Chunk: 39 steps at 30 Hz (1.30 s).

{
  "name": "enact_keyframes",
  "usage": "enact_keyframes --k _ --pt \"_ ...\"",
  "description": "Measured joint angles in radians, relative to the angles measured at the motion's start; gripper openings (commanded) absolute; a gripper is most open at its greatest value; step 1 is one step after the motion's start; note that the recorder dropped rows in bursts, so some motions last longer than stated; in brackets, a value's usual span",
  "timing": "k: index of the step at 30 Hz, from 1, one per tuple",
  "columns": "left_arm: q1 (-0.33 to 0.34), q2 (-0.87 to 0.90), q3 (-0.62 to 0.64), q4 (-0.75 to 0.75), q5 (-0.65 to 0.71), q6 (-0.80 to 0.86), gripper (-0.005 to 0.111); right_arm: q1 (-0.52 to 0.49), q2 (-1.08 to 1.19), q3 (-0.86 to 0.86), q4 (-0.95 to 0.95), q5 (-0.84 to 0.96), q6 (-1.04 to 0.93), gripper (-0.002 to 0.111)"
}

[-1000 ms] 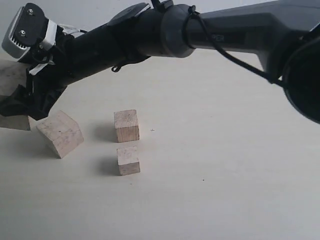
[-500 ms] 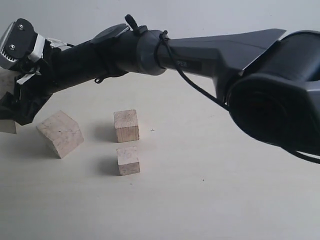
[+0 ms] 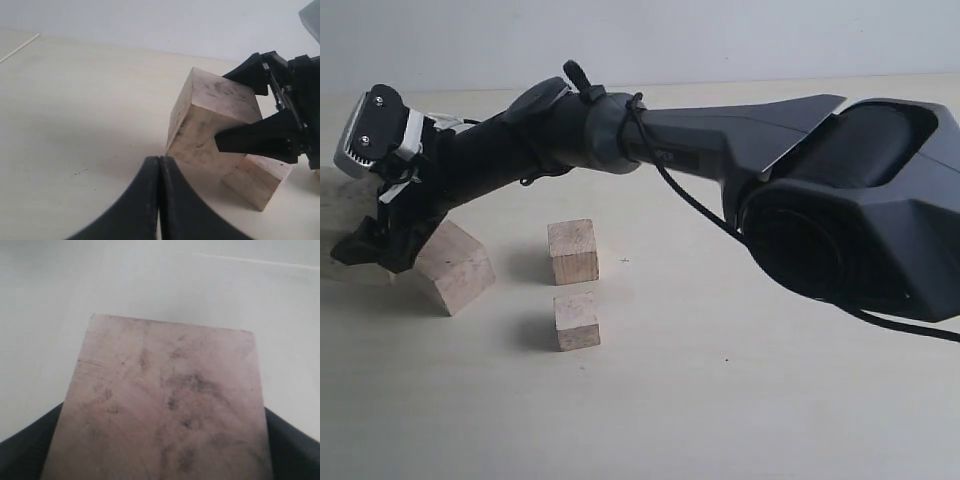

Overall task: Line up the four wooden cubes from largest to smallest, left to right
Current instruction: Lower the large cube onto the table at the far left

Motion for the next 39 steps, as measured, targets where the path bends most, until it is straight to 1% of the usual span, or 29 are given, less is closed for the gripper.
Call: enact_keyframes --k 3,7,10,17,23,34,39 --pt "0.0 0.0 0.0 0.0 0.0 0.0 0.0 -0.023 0.0 -0.001 -0.116 0.01 0.133 0.0" --pt "0.0 0.0 0.0 0.0 0.0 0.0 0.0 -0.06 -0.01 -0.001 -0.317 0.024 0.289 0.0" --pt "0.0 0.0 0.0 0.0 0.0 0.0 0.0 -0.085 -0.037 -0.001 -0.406 0.046 0.372 0.0" --pt "0.0 0.0 0.0 0.0 0.0 0.0 0.0 -0.132 -0.08 -0.005 -0.444 0.154 0.423 0.0" --pt "0.0 0.0 0.0 0.0 0.0 0.0 0.0 -0.14 -0.08 -0.005 -0.541 0.259 0.453 0.0" --pt "0.0 0.0 0.0 0.0 0.0 0.0 0.0 -0.156 -0.08 -0.005 -0.61 0.277 0.484 0.0" --pt "0.0 0.0 0.0 0.0 0.0 0.0 0.0 -0.156 -0.08 -0.005 -0.566 0.256 0.487 0.0"
